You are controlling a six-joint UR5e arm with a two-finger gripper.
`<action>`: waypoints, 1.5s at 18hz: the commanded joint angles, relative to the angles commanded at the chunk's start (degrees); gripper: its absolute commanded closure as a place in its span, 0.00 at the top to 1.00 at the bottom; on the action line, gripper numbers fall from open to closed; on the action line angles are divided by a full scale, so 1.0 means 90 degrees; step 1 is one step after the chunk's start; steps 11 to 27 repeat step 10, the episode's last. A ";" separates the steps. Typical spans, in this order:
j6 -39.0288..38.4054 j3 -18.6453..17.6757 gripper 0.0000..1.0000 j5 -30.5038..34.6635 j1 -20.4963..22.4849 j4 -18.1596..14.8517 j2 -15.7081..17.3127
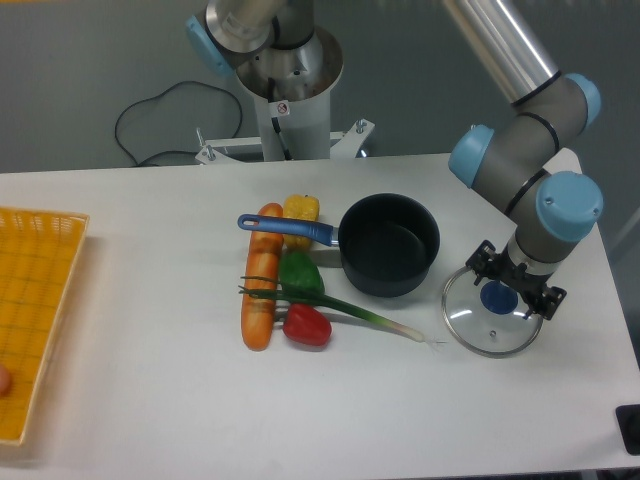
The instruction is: Place the lid on the table
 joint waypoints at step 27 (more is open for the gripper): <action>0.0245 0.0020 1.00 0.0039 -0.0098 0.0000 0.0323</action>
